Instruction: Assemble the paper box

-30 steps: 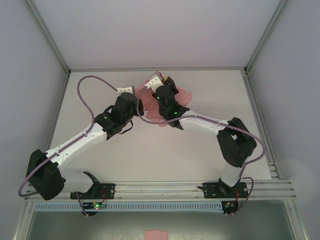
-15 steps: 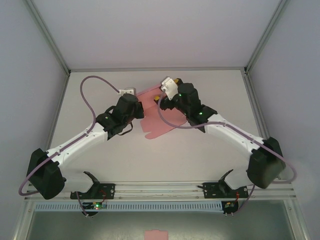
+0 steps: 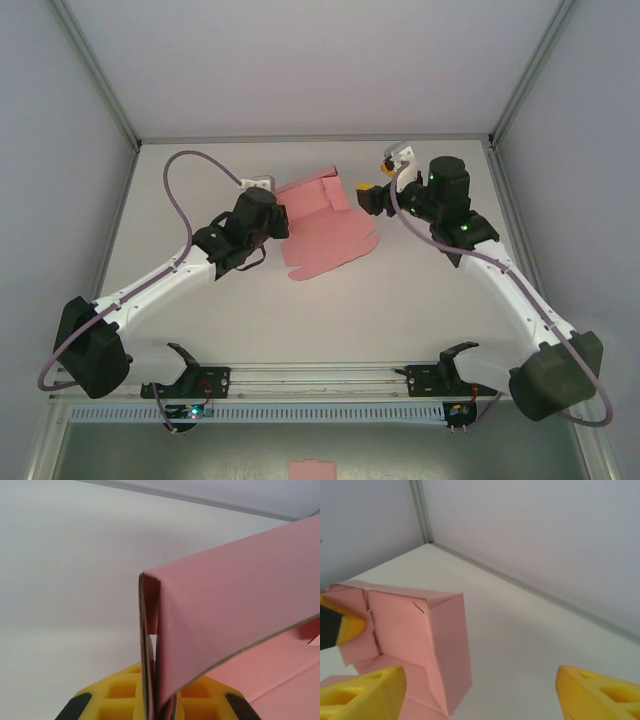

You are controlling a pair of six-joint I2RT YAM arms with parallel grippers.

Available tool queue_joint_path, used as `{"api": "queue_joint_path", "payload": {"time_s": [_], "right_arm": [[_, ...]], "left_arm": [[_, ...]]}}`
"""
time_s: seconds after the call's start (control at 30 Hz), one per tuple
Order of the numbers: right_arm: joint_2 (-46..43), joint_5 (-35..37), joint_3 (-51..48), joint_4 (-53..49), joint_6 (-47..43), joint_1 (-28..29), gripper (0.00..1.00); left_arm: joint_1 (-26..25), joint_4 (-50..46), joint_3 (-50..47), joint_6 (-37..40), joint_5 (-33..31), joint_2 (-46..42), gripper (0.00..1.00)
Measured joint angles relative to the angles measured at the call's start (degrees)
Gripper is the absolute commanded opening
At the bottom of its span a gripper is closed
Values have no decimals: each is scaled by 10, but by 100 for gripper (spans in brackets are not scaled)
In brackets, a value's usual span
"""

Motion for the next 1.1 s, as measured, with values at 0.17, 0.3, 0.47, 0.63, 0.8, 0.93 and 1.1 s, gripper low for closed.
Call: {"api": "queue_joint_path", "payload": {"time_s": [0.17,0.3,0.47,0.63,0.8,0.93,1.1], "right_arm": [[75,-90,20,-42,-16,-1,72],[121,-110,56,-68,-31,-1,67],[153,-100,95,-85,-48,16,37],[177,26,125,-103,-64,62,8],[201,249,132,-83,-72,134,0],[236,442,148,-50,-96,187,0],[278,576,156,11,-146,219,0]], "left_arm": [[0,0,0,9,19,-1,0],[0,0,0,14,27,-1,0],[-1,0,0,20,32,-1,0],[-1,-14,0,20,27,-1,0],[-1,-28,3,12,31,0,0],[-1,-29,6,-5,31,1,0],[-1,-21,7,-23,24,1,0]]}}
